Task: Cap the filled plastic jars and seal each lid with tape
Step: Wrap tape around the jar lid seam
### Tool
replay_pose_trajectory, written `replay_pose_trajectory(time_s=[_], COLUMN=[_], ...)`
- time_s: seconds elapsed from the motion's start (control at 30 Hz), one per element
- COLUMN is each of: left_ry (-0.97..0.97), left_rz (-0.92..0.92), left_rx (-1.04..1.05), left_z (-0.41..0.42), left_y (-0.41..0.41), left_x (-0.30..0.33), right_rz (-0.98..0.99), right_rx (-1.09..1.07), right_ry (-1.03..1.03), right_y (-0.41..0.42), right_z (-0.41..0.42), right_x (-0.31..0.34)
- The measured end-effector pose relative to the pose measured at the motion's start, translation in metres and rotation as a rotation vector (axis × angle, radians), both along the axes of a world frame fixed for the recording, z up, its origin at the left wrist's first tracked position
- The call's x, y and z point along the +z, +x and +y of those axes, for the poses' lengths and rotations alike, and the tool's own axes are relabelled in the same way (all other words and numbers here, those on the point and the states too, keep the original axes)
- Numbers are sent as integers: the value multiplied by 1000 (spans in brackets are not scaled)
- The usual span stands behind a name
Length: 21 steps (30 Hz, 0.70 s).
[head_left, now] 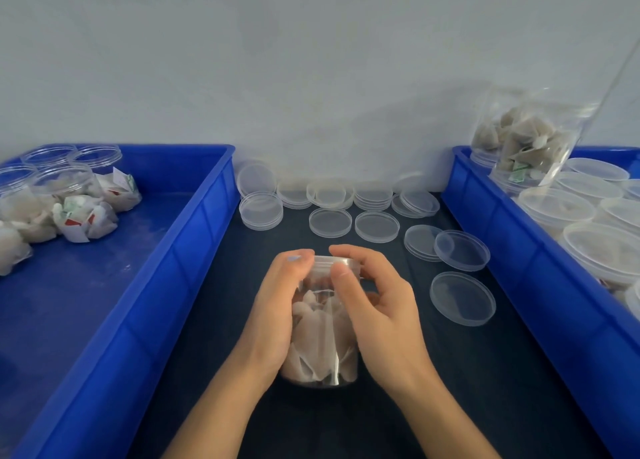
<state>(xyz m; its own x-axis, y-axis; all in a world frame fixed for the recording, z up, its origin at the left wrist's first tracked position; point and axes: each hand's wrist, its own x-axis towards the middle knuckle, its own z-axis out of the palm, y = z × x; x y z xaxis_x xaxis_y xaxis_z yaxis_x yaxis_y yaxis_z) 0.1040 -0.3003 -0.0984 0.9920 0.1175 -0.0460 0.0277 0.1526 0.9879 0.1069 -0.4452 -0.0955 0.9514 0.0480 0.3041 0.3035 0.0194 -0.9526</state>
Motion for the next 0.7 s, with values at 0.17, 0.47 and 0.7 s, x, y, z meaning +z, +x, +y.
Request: replay_pose_trajectory(time_s=[0.17,0.47,0.7], left_ry=[83,165,49], left_rz=[-37,-98,-98], left_rx=[0,-10,-48], left_z=[-3,-3,-1], left_y=[3,2,2], left_x=[-4,-3,-6], right_rz=[-37,-34,-24], right_rx=[1,13,10], right_ry=[31,5,60], right_y=[1,3,3], right_z=[-1,-5,-2], right_x=[0,-4,-4])
